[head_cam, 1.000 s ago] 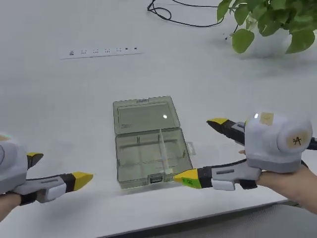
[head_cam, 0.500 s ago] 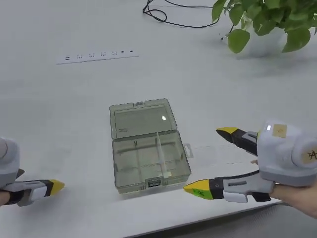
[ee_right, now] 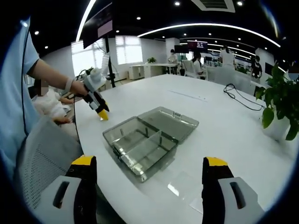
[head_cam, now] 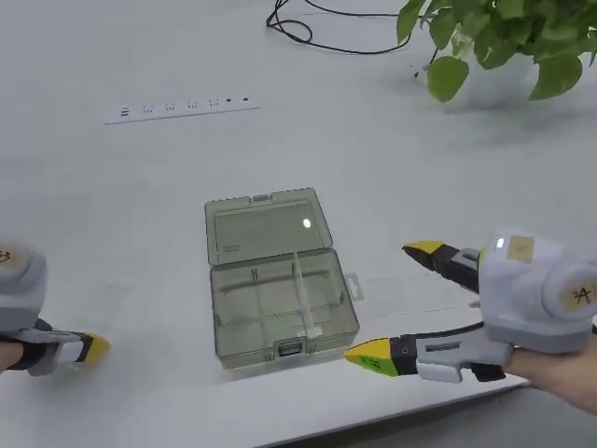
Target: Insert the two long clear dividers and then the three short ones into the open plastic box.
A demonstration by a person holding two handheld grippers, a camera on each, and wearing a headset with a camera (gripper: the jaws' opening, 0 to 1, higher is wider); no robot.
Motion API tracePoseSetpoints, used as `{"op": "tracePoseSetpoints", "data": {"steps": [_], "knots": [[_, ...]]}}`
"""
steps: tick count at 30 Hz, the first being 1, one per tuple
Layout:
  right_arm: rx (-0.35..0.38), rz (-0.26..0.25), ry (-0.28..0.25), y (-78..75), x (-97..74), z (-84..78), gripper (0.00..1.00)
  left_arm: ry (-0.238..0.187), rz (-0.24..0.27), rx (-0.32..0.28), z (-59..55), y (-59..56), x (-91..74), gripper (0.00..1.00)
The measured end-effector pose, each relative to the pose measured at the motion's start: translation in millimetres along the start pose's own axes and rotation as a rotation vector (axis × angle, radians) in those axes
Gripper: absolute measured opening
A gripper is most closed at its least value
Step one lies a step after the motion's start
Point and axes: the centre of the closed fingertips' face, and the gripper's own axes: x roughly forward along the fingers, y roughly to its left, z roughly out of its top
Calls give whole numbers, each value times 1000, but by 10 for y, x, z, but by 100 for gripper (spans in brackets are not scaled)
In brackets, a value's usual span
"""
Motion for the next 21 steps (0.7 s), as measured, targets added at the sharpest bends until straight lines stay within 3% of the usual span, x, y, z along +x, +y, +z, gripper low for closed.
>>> {"op": "tracePoseSetpoints", "data": {"steps": [13,21], "knots": [[-6,14,11,64,25,-26,92,54,-7,5,-5,-20,-4,32],[3,23,15,104,33,-42,91,39,-22,-31,-17,-29,-29,30]]}}
